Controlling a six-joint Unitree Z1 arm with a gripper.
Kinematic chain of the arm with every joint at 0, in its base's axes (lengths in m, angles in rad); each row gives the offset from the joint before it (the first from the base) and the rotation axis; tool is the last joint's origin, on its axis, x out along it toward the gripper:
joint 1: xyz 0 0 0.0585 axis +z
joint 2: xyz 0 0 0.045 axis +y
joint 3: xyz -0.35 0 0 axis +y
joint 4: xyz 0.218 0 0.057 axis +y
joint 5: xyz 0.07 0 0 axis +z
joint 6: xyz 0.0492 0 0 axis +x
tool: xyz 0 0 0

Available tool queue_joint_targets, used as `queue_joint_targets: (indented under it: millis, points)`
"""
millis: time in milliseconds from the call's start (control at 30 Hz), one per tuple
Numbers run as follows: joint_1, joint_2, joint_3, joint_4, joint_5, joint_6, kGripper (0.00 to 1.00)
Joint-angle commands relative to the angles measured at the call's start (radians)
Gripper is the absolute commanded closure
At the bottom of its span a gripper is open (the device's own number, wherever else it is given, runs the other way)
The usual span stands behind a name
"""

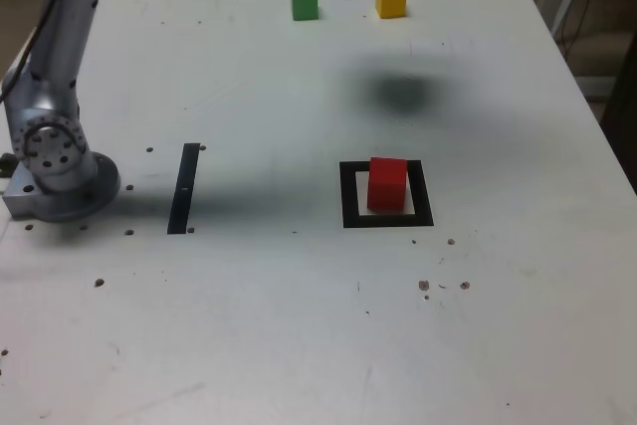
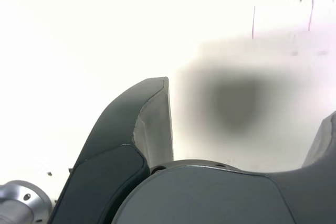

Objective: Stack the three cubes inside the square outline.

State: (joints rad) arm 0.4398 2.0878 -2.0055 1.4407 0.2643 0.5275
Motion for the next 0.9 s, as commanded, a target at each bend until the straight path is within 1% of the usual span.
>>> queue_joint_targets:
  millis: [0, 167, 333, 467, 600, 867]
  points:
    - [0.017, 0.025, -0.042, 0.014, 0.004, 0.015, 0.01]
    - [0.058, 0.085, -0.151, 0.055, 0.012, 0.049, 0.01]
    - [0.103, 0.158, -0.276, 0.110, 0.030, 0.073, 0.01]
    - [0.134, 0.214, -0.356, 0.137, 0.033, 0.084, 0.01]
    - [0.163, 0.260, -0.404, 0.145, 0.033, 0.088, 0.01]
    - [0.220, 0.319, -0.434, 0.139, 0.023, 0.086, 0.02]
